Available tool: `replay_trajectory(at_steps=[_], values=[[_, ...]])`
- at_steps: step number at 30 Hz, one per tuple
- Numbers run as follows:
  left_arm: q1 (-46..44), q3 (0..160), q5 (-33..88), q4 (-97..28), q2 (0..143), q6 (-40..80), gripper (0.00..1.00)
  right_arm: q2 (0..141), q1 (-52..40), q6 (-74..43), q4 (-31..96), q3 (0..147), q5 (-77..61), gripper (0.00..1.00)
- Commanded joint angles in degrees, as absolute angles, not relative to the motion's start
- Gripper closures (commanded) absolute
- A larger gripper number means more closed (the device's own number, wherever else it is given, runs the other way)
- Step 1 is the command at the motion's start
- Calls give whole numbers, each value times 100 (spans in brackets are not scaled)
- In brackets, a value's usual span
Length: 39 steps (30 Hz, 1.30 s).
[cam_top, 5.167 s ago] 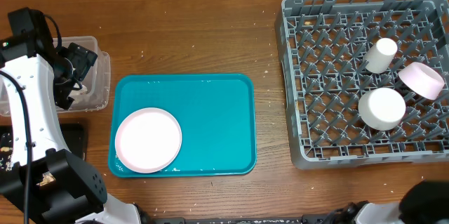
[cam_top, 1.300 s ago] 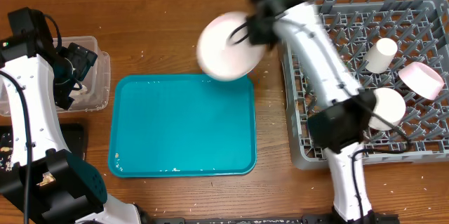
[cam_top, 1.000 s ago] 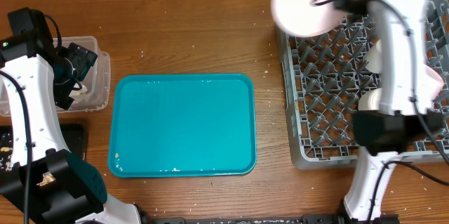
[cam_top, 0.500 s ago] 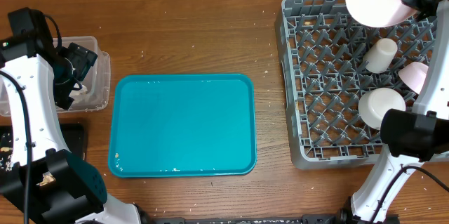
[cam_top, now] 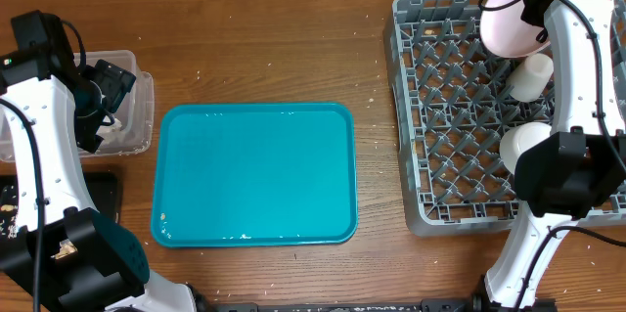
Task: Sort waste into correct bins and load items into the dishwasher
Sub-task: 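Carry the large plate to the rack's back and stand it upright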
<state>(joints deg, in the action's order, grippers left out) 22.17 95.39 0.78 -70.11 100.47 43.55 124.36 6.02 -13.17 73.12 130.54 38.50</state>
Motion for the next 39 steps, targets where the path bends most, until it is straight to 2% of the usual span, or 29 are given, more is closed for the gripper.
replay_trajectory(at_steps=[1,5,14,27,29,30,31,32,33,34,35,39], values=[[2215,9647,-5,-7004,10042,4375,0,12355,694,-1328,7168,13054,4217,96],[2215,9647,-5,-7004,10042,4375,0,12357,698,-1153,7074,13034,3739,96],[2215,9647,-5,-7004,10042,4375,0,12357,670,-696,6392,12405,3948,96],[2215,9649,-5,-7004,10042,4375,0,12213,261,-705,6416,12383,4029,95],[2215,9647,-5,-7004,10042,4375,0,12105,91,-703,6416,12383,4128,89],[2215,9649,-5,-7004,10042,4375,0,12044,5,-703,6429,12383,4198,73],[2215,9649,-5,-7004,10042,4375,0,11959,-95,-705,6484,12383,4268,46],[2215,9649,-5,-7004,10042,4375,0,11928,-132,-705,6506,12383,4281,34],[2215,9649,-5,-7004,10042,4375,0,11819,-226,-751,6584,12383,4285,13],[2215,9647,-5,-7004,10042,4375,0,11738,-292,-856,6643,12383,4283,4],[2215,9647,-5,-7004,10042,4375,0,11664,-333,-985,6698,12383,4278,0],[2215,9647,-5,-7004,10042,4375,0,11146,-462,-1691,7144,12383,3551,0]])
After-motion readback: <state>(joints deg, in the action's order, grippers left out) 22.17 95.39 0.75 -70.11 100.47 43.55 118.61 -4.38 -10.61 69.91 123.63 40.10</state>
